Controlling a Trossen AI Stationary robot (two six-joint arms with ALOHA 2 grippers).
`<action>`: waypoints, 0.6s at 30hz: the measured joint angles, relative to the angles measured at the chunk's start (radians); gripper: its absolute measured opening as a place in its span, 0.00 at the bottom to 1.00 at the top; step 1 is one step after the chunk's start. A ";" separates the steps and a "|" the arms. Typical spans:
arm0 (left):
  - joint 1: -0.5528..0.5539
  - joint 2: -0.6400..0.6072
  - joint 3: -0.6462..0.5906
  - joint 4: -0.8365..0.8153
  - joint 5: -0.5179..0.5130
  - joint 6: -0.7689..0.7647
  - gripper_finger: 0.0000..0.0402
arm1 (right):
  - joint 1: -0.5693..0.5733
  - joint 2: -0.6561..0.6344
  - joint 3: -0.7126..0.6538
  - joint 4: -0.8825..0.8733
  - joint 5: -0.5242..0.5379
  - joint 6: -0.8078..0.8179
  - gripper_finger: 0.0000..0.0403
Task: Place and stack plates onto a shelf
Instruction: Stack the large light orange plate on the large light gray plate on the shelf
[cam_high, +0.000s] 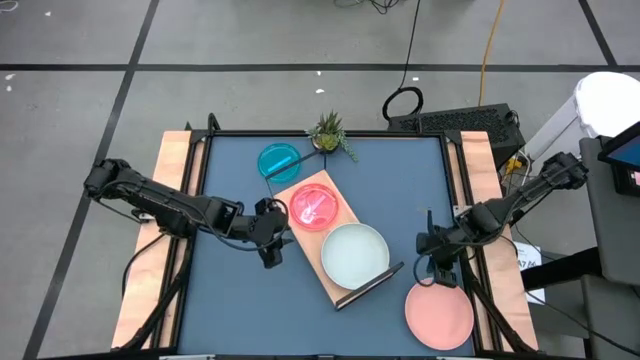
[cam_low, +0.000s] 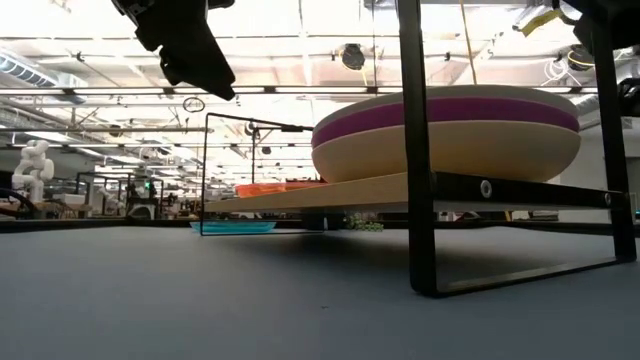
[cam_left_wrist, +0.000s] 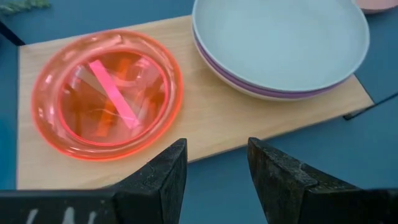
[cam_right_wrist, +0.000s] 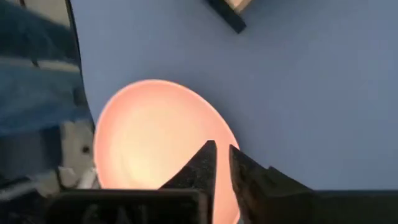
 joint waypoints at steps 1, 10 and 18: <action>0.000 0.000 0.000 0.000 -0.008 0.000 0.43 | 0.010 0.002 -0.007 0.006 0.006 -0.015 0.11; 0.000 0.000 0.000 0.000 -0.017 0.000 0.43 | 0.099 0.007 -0.202 0.314 -0.014 -0.009 0.35; 0.000 0.000 0.000 0.000 -0.017 0.000 0.43 | 0.119 0.007 -0.316 0.402 0.018 0.042 0.41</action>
